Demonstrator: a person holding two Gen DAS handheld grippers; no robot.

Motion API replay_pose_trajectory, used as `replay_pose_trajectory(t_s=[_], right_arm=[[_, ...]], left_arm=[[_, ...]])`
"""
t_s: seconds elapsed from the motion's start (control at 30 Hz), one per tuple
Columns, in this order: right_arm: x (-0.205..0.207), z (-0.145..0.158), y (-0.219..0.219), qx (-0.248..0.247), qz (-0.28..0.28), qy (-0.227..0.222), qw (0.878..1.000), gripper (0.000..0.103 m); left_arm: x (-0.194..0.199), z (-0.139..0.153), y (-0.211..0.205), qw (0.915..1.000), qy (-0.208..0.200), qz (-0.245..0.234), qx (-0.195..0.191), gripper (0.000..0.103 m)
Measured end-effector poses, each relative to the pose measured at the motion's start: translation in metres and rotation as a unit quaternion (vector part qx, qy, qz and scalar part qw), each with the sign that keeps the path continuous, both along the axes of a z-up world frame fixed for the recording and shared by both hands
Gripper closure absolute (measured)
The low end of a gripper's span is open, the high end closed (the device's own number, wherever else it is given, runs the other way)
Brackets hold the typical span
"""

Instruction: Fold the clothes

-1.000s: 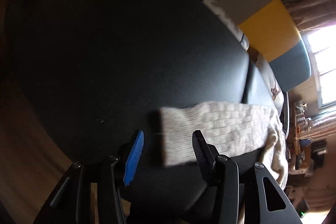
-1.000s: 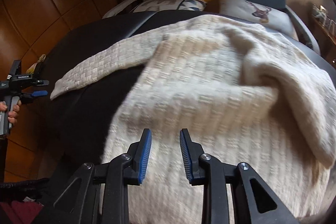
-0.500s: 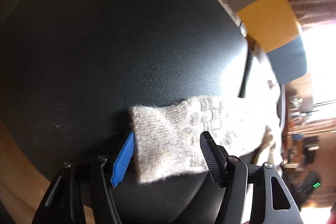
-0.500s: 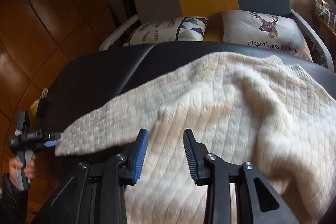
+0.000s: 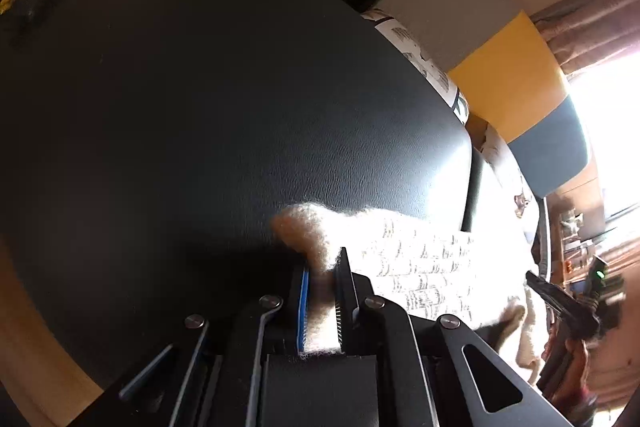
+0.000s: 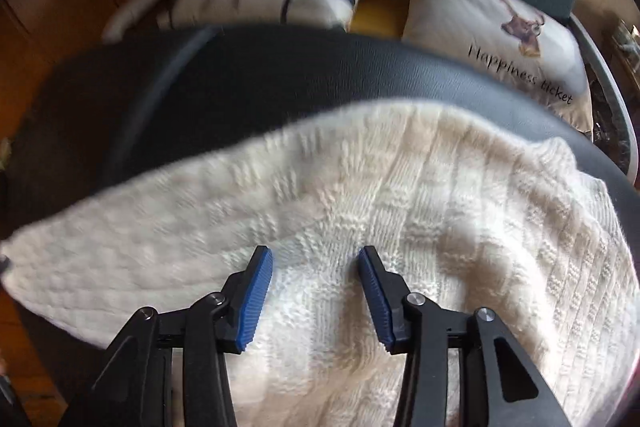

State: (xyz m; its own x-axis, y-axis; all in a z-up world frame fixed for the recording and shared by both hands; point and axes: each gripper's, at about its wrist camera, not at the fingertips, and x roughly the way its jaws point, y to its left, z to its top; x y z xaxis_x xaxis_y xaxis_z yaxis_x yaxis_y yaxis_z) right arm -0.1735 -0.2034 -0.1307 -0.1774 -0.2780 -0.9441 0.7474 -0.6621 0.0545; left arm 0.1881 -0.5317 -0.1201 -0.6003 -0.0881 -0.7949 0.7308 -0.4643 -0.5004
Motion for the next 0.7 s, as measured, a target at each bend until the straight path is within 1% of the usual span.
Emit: replay_pose_trajectory(t_s=[0.07, 0.1, 0.13, 0.2, 0.27, 0.33, 0.37, 0.43, 0.5, 0.57, 0.6, 0.63, 0.7], right_arm=[[0.002, 0.002, -0.004, 0.005, -0.010, 0.001, 1.000, 0.055], [0.005, 0.002, -0.007, 0.004, -0.007, 0.008, 1.000, 0.066], [0.011, 0.003, -0.011, 0.005, 0.000, 0.020, 1.000, 0.080], [0.021, 0.004, -0.022, 0.006, 0.011, 0.041, 0.999, 0.094], [0.026, 0.006, -0.032, -0.009, 0.010, 0.038, 0.999, 0.097], [0.027, 0.012, -0.039, -0.038, 0.004, 0.023, 0.999, 0.099], [0.028, 0.015, -0.042, -0.053, -0.001, 0.016, 0.998, 0.099], [0.031, 0.023, -0.049, -0.092, -0.013, 0.002, 0.996, 0.103], [0.033, 0.025, -0.058, -0.114, -0.024, -0.011, 0.993, 0.103], [0.033, 0.018, -0.072, -0.118, -0.029, -0.023, 0.992, 0.103], [0.034, 0.012, -0.080, -0.110, -0.028, -0.025, 0.993, 0.103], [0.034, 0.005, -0.089, -0.103, -0.027, -0.027, 0.994, 0.103], [0.039, 0.003, -0.100, -0.099, -0.025, -0.019, 0.995, 0.103]], left_arm=[[0.001, 0.007, -0.008, 0.9999, 0.010, 0.003, -0.008, 0.092], [0.002, 0.010, -0.013, 0.9998, 0.015, 0.005, -0.012, 0.092], [0.003, 0.013, -0.017, 0.9997, 0.020, 0.006, -0.016, 0.092], [0.004, 0.020, -0.025, 0.9992, 0.029, 0.009, -0.024, 0.092], [0.006, 0.027, -0.034, 0.9986, 0.039, 0.013, -0.032, 0.092], [0.007, 0.036, -0.043, 0.9978, 0.048, 0.017, -0.043, 0.092], [0.006, 0.043, -0.050, 0.9969, 0.051, 0.021, -0.056, 0.092], [0.005, 0.059, -0.063, 0.9948, 0.056, 0.029, -0.080, 0.092], [0.004, 0.074, -0.076, 0.9919, 0.061, 0.037, -0.105, 0.092], [0.003, 0.086, -0.089, 0.9891, 0.061, 0.046, -0.126, 0.092], [0.000, 0.086, -0.096, 0.9892, 0.054, 0.052, -0.126, 0.092], [-0.001, 0.083, -0.102, 0.9898, 0.047, 0.054, -0.123, 0.092], [-0.009, 0.070, -0.115, 0.9910, 0.015, 0.054, -0.122, 0.092]])
